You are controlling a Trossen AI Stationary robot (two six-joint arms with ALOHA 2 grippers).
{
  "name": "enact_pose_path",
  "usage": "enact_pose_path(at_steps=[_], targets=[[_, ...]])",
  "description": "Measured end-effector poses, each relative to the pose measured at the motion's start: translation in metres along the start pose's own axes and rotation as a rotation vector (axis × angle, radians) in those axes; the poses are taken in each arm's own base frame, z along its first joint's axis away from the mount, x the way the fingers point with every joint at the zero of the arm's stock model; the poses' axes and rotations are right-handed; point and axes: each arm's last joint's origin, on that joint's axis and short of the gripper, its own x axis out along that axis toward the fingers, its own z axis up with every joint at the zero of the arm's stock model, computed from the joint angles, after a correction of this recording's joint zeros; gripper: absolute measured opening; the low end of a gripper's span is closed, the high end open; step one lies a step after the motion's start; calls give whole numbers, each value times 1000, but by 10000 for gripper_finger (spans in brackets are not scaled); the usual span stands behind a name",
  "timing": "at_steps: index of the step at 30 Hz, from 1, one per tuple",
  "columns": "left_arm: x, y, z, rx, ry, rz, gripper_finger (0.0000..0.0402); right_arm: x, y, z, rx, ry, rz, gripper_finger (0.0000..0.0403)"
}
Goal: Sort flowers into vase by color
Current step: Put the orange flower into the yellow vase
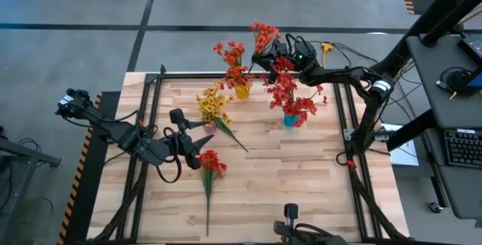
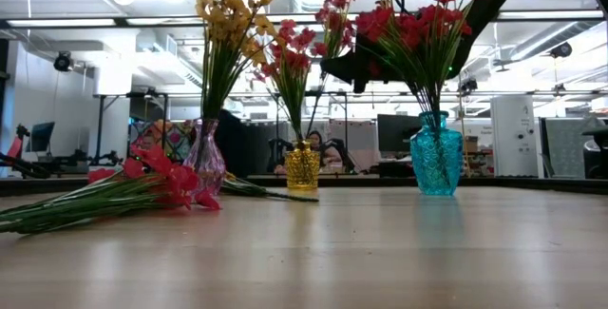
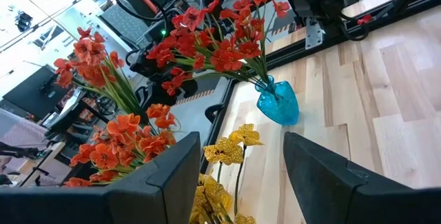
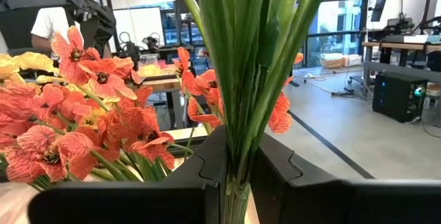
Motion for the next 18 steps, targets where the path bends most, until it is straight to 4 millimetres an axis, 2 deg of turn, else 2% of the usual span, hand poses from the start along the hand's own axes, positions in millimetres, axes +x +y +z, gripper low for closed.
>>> enact_pose_path(at_steps=[6, 18], targets=[[0, 0, 0, 1, 1, 0, 191, 1, 1, 0, -1, 2, 4, 45], [0, 0, 0, 3, 1, -1, 191, 1, 2, -2, 16, 16, 4, 90]])
